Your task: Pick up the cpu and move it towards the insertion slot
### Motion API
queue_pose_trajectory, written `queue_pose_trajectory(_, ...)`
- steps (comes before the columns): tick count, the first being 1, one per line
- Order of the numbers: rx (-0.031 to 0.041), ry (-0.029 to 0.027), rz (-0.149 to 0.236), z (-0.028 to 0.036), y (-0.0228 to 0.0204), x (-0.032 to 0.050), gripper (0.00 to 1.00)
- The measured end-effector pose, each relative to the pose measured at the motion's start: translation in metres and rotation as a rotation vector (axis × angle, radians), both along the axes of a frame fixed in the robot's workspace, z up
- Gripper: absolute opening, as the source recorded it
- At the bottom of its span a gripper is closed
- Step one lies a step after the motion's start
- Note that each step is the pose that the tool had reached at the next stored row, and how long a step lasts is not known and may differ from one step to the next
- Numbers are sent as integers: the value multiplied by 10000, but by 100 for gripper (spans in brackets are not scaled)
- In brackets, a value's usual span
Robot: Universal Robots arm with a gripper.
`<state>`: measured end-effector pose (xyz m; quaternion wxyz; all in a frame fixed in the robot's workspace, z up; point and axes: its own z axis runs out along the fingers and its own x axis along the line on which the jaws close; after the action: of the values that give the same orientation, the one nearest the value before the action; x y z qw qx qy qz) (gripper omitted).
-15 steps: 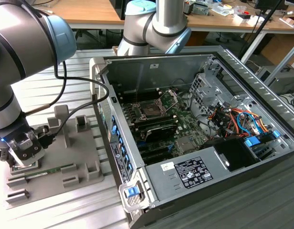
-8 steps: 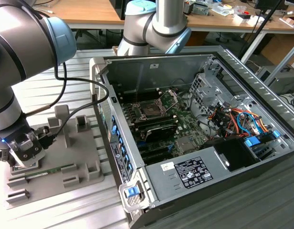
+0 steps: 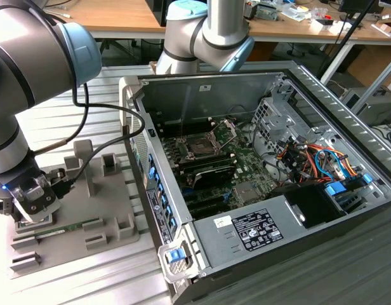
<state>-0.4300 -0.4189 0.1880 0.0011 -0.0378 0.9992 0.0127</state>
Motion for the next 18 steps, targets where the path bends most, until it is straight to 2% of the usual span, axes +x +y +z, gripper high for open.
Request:
queue_pose_trajectory(11,1,-2,0,-2,0,1,55)
queue_pose_trajectory(18,27,0,1,67,0,0,55)
